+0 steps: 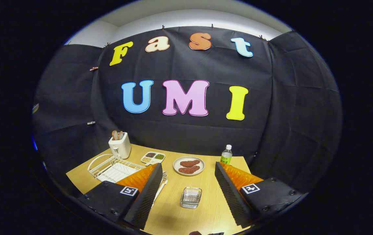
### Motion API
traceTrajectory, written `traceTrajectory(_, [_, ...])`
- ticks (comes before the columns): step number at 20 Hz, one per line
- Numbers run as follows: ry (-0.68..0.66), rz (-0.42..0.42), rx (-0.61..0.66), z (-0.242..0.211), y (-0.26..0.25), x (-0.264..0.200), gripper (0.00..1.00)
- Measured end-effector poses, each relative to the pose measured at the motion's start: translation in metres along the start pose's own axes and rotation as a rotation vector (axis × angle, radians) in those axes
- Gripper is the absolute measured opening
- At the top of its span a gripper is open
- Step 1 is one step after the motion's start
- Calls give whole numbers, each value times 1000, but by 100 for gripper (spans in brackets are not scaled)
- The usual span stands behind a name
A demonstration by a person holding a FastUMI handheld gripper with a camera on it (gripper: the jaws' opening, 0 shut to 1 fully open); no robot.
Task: Take the plate from the dish rack, then take the spoon from the basket and place it into the plate.
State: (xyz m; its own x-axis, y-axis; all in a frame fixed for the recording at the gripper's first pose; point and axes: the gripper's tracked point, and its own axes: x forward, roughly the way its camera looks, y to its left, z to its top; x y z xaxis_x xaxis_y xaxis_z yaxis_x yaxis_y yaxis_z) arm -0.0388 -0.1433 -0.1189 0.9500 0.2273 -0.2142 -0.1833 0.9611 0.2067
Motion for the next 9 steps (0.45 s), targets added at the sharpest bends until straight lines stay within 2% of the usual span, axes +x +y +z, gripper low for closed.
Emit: traceTrajectory(9, [3, 23, -23, -7, -7, 5, 98])
